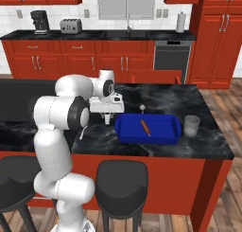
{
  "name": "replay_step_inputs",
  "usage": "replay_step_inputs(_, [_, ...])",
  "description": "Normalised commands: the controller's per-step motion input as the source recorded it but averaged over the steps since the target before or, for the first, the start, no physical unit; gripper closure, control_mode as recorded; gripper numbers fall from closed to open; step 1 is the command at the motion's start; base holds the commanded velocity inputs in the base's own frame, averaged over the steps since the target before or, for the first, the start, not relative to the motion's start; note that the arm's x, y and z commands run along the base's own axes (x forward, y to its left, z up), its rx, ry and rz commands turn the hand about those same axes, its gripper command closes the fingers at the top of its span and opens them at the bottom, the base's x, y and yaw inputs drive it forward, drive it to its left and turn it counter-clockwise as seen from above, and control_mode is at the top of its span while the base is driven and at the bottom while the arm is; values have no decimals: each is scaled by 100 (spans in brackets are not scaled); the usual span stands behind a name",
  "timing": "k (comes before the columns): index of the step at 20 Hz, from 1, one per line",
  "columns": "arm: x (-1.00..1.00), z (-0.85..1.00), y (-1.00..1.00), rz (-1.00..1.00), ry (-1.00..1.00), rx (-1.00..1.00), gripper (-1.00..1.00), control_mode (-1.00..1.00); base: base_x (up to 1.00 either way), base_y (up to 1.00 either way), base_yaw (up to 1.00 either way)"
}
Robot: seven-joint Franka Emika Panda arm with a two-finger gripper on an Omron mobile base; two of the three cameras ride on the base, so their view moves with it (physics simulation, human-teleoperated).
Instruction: Take the tongs from the drawer on the right and place them on the dining counter next to the tray containing the hot dog.
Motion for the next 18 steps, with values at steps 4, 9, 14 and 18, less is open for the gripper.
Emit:
replay_step_inputs(4, [23, -27, 0, 0, -6, 0, 100, -100, 0, 0, 0])
replay_step_inputs(9, [17, -28, 0, 0, -3, 0, 100, -100, 0, 0, 0])
replay_step_inputs(14, [1, -49, 0, 0, 0, 0, 100, -100, 0, 0, 0])
replay_step_inputs(18, [0, -39, 0, 0, 0, 0, 100, -100, 0, 0, 0])
